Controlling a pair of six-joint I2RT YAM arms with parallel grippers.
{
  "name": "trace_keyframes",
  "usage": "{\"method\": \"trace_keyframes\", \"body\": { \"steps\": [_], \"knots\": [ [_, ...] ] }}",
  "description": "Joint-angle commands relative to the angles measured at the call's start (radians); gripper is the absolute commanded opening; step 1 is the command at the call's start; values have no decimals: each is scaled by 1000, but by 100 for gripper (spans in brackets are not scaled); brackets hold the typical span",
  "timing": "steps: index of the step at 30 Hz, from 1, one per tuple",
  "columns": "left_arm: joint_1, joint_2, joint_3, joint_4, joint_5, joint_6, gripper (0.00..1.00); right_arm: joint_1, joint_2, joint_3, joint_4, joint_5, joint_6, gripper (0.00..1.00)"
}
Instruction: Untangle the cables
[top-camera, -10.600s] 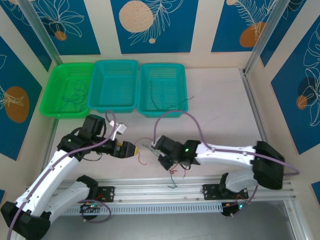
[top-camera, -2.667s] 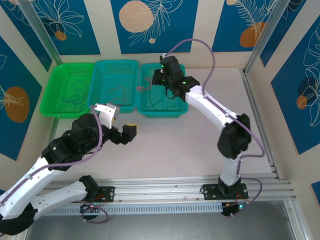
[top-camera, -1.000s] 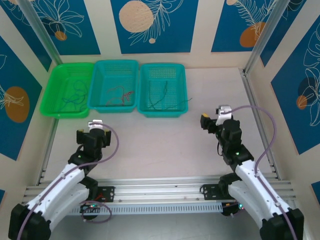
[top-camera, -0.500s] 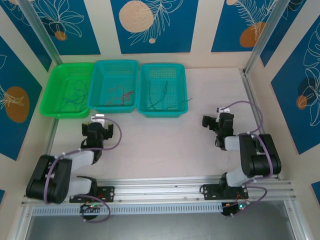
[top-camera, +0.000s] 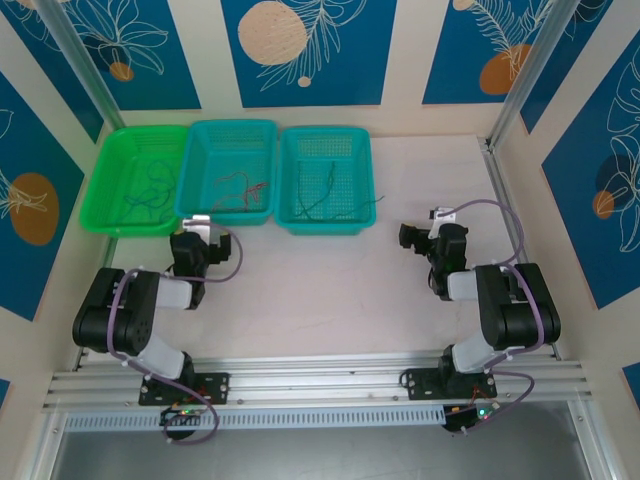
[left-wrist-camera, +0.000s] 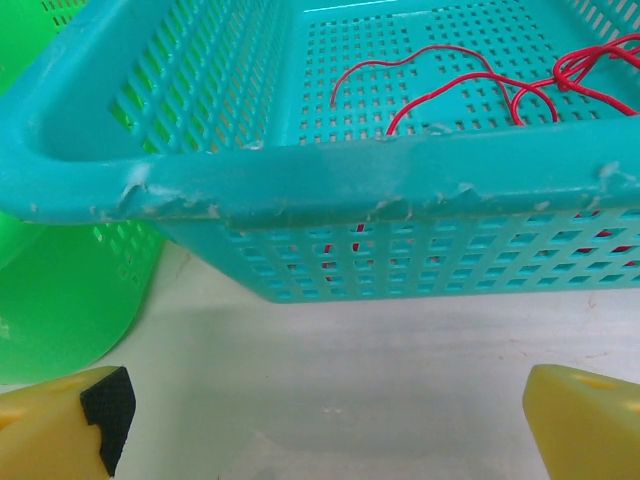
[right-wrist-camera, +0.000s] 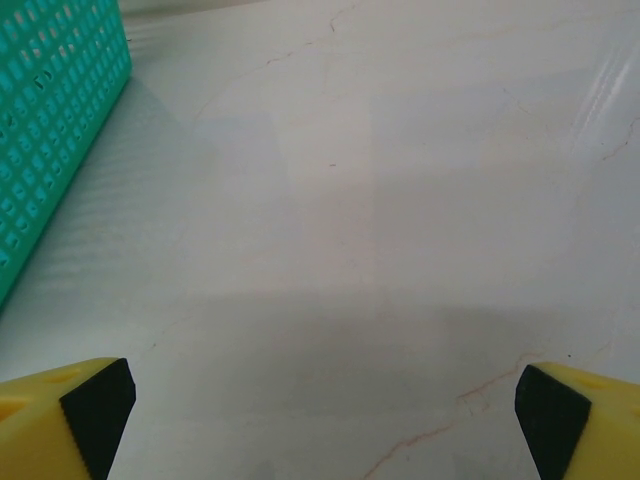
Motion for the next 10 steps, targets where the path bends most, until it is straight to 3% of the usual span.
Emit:
{"method": "trace_keyframes", "body": {
  "steps": [1, 10],
  "knots": [
    [12, -16, 10, 33, 29, -16, 100, 0, -12, 11, 44, 0, -25, 99],
    [12, -14, 11, 32, 37, -14, 100, -2, -12, 12, 44, -24, -32, 99]
  ]
}}
